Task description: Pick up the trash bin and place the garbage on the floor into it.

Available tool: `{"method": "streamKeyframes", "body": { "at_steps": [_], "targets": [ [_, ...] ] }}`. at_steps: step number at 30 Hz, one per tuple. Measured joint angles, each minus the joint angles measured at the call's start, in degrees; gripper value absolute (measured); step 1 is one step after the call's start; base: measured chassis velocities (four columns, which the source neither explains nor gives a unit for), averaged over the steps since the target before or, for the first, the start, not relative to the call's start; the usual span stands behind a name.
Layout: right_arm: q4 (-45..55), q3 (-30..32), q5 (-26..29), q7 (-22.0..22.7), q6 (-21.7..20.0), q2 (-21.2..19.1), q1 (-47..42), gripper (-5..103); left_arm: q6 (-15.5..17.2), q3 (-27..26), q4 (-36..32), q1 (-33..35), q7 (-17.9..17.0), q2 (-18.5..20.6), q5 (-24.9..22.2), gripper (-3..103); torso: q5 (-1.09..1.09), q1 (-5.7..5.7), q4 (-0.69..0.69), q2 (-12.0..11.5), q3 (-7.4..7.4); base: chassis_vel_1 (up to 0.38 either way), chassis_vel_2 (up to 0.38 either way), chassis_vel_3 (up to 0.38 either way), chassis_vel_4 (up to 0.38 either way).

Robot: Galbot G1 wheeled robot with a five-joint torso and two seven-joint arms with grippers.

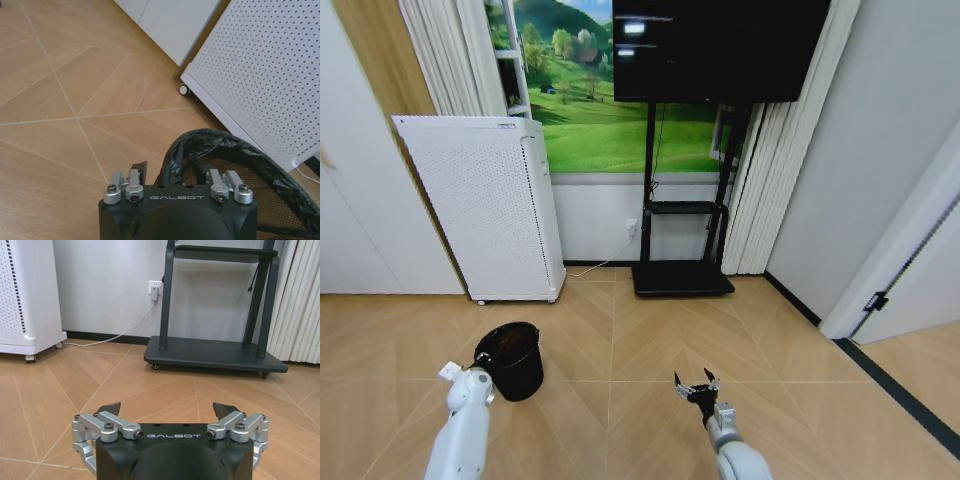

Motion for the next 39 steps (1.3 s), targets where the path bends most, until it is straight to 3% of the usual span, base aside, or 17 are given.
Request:
{"method": "streamKeyframes", "body": {
  "at_steps": [6, 10, 11, 12, 13, 14, 16, 21, 26, 31, 39],
  "targets": [
    [0.53, -0.16, -0.05, 0.04, -0.16, 0.21, 0.27, 100, 2.62, -0.23, -7.36, 3.16, 2.96, 0.18, 2.19, 68, 0.01, 0.0, 0.01, 0.0, 0.0, 0.0, 0.0, 0.0, 0.0],
    [1.0, -0.6, -0.02, 0.22, -0.88, 0.36, 1.0, 100, 3.35, -0.66, -13.97, 6.06, 7.83, -0.64, 11.05, 89, -0.01, 0.0, 0.01, 0.0, 0.0, 0.0, 0.0, 0.0, 0.0],
    [1.0, -0.6, -0.02, 0.22, -0.88, 0.36, 1.0, 100, 3.35, -0.66, -13.97, 6.06, 7.83, -0.64, 11.05, 89, -0.01, 0.0, 0.01, 0.0, 0.0, 0.0, 0.0, 0.0, 0.0],
    [1.17, -0.72, 0.0, 0.43, -1.18, 0.53, 1.29, 100, 2.89, -0.58, -17.05, 8.01, 13.55, -0.48, 15.07, 94, 0.0, 0.0, -0.01, 0.0, 0.0, 0.0, 0.0, 0.0, 0.0],
    [1.28, -0.73, 0.01, 0.72, -1.38, 0.7, 1.47, 100, 2.1, -0.04, -19.32, 9.67, 17.09, 0.0, 17.43, 98, 0.02, 0.0, 0.0, 0.0, 0.0, 0.0, 0.0, 0.0, 0.0],
    [1.28, -0.73, 0.01, 0.72, -1.38, 0.7, 1.47, 100, 2.1, -0.04, -19.32, 9.67, 17.09, 0.0, 17.43, 98, 0.02, 0.0, 0.0, 0.0, 0.0, 0.0, 0.0, 0.0, 0.0],
    [1.56, -0.7, 0.12, 2.37, -1.97, 1.39, 2.12, 100, 0.43, 1.65, -26.17, 13.84, 22.76, -0.63, 22.58, 100, 0.0, 0.0, 0.02, 0.0, 0.0, 0.0, 0.0, 0.0, 0.0],
    [2.06, -0.64, 0.71, 6.66, -3.56, 2.77, 3.47, 100, 0.45, 5.71, -35.91, 20.74, 25.92, -4.0, 26.69, 100, 0.01, 0.0, -0.01, 0.0, 0.0, 0.0, 0.0, 0.0, 0.0],
    [2.02, -0.9, 0.85, 9.98, -3.5, 2.89, 4.56, 100, -0.99, 7.45, -37.91, 25.73, 29.12, -6.09, 32.13, 100, 0.0, 0.0, 0.01, 0.0, 0.0, 0.0, 0.0, 0.0, 0.0],
    [1.69, -1.08, 0.8, 11.35, -2.91, 3.48, 4.46, 100, -1.73, 7.33, -38.69, 28.1, 30.6, -6.23, 33.22, 100, 0.01, 0.0, 0.01, 0.01, 0.01, 0.0, 0.0, 0.0, 0.0],
    [1.82, -0.67, 1.02, 11.65, -2.56, 3.48, 4.62, 100, -1.69, 6.51, -40.06, 29.35, 30.34, -5.96, 33.49, 100, 0.01, 0.09, 0.01, 1.46, 1.3, 0.0, 0.0, 0.0, 0.0]
  ]
}}
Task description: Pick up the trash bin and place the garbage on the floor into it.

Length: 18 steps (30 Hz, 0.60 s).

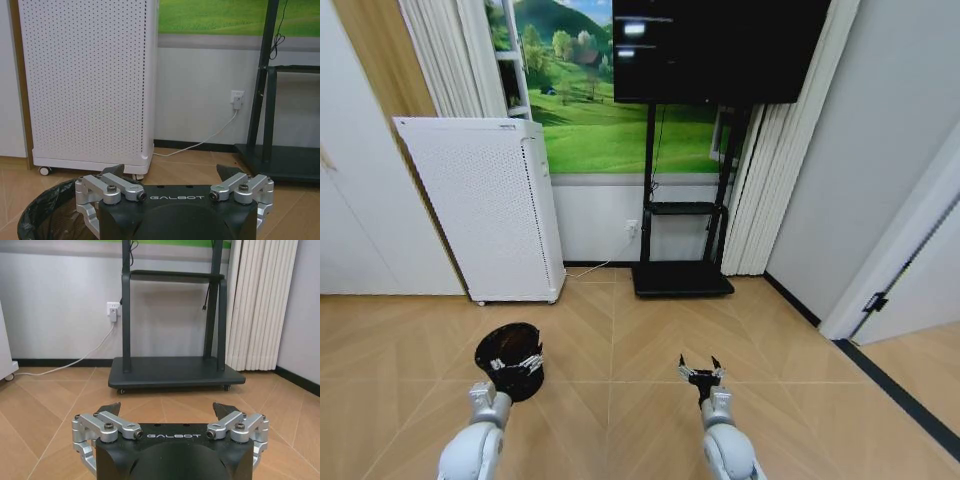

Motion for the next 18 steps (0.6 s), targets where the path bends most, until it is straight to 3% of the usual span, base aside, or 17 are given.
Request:
{"method": "streamKeyframes", "body": {
  "at_steps": [7, 11, 13, 14, 16, 18],
  "targets": [
    [0.72, 3.1, 0.56, 0.34, 0.23, -0.13, 2.17, 100, 3.46, 0.58, -2.56, 0.78, -0.1, 0.91, -0.49, 100, 0.0, 0.28, 0.01, 1.77, 1.54, 0.0, 0.0, 0.0, 0.0],
    [2.16, 4.86, 1.42, -1.68, 0.28, -0.55, 2.8, 100, 5.77, 0.5, -4.1, 0.35, 0.17, 2.34, -1.65, 100, 0.0, 0.43, 0.01, 2.53, 2.15, 0.0, 0.0, 0.0, 0.0],
    [3.42, 7.32, 2.13, -8.65, 1.56, -0.63, 3.39, 100, 8.06, 0.3, -6.2, 0.17, 0.28, 3.46, -4.42, 100, 0.0, 0.6, 0.01, 3.29, 2.74, 0.0, 0.0, 0.0, 0.0],
    [3.42, 7.32, 2.13, -8.65, 1.56, -0.63, 3.39, 100, 8.06, 0.3, -6.2, 0.17, 0.28, 3.46, -4.42, 100, 0.0, 0.6, 0.01, 3.29, 2.74, 0.0, 0.0, 0.0, 0.0],
    [3.8, 9.49, 1.65, -16.76, 3.23, -0.26, 4.33, 100, 10.7, 0.42, -8.83, 0.28, 0.63, 5.22, -9.07, 100, 0.01, 0.76, 0.0, 4.22, 3.51, 0.0, 0.0, 0.0, 0.0],
    [3.7, 9.67, 1.3, -18.09, 3.52, -0.33, 4.65, 100, 10.62, 0.42, -9.24, 0.07, 1.3, 6.21, -9.45, 100, 0.0, 0.82, 0.02, 4.56, 3.79, 0.0, 0.0, 0.0, 0.0]
  ]
}}
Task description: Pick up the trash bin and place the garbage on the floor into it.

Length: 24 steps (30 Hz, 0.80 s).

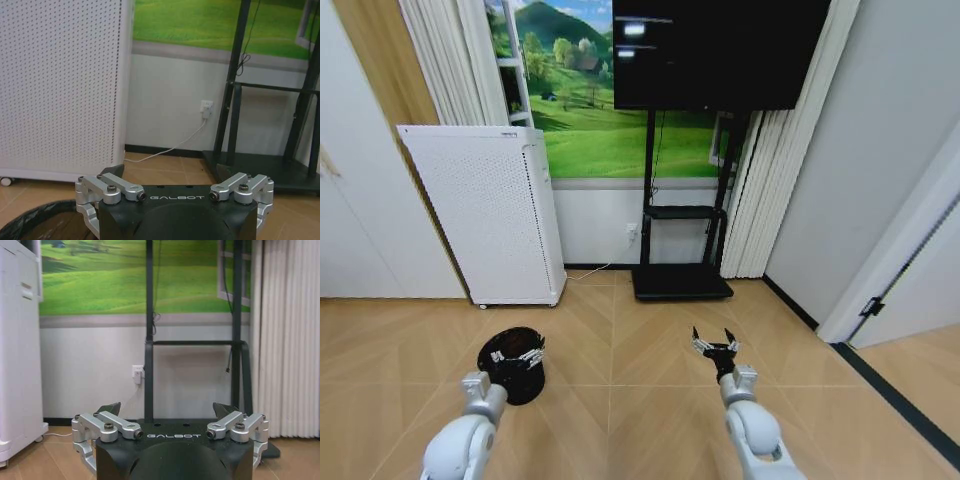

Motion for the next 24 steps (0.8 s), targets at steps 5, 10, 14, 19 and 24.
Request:
{"method": "streamKeyframes", "body": {
  "at_steps": [5, 10, 14, 19, 24],
  "targets": [
    [-0.55, -0.36, -0.81, -0.4, 0.23, -0.21, -0.02, 100, -3.08, -0.34, 0.2, -2.23, 0.71, 2.5, 0.79, 100, 0.01, 0.21, 0.0, 0.98, 0.77, 0.0, 0.0, 0.0, 0.0],
    [-0.72, -0.98, -1.45, 1.2, 0.38, 0.23, -1.56, 100, -4.29, -1.24, 0.64, -5.24, -3.19, 2.58, 1.47, 100, 0.0, 0.56, -0.02, 2.45, 1.89, 0.0, 0.0, 0.0, 0.0],
    [-0.7, -1.26, -1.55, 2.3, 0.38, 0.23, -1.79, 100, -2.94, -1.58, 0.43, -5.11, -5.76, 1.69, 1.59, 100, 0.0, 0.72, -0.02, 3.11, 2.4, 0.0, 0.0, 0.0, 0.0],
    [-0.46, -1.26, -1.53, 3.55, 0.15, -0.06, -1.41, 100, -2.27, -2.64, -0.2, -3.6, -7.26, 0.58, 1.83, 100, 0.0, 1.12, 0.01, 4.35, 3.23, 0.0, 0.0, 0.0, 0.0],
    [0.39, -0.83, -1.29, 4.37, -0.77, -0.09, -1.19, 100, -1.57, -2.93, -1.21, -3.17, -8.31, 0.97, 0.61, 100, 0.0, 1.37, -0.01, 5.46, 4.09, 0.0, 0.0, 0.0, 0.0]
  ]
}}
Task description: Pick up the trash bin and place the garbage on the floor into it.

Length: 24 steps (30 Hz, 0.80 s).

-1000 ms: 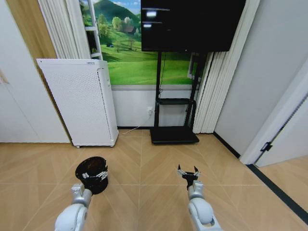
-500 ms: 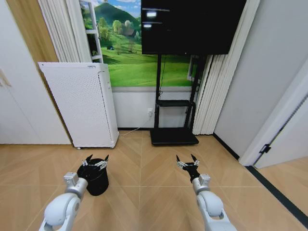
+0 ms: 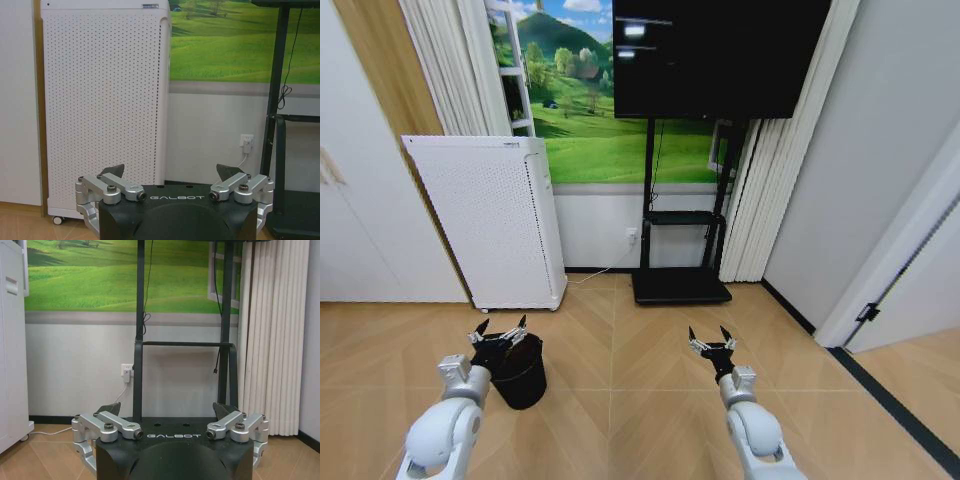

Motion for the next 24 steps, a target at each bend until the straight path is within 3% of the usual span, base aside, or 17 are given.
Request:
{"method": "streamKeyframes", "body": {
  "at_steps": [24],
  "targets": [
    [1.06, 1.44, 1.22, 0.95, -1.72, 0.02, -0.12, 100, 1.88, -0.31, 1.51, -1.39, -1.6, 1.68, -5.06, 100, 0.0, 1.85, 0.0, 5.74, 3.9, 0.0, 0.0, 0.0, 0.0]
  ]
}}
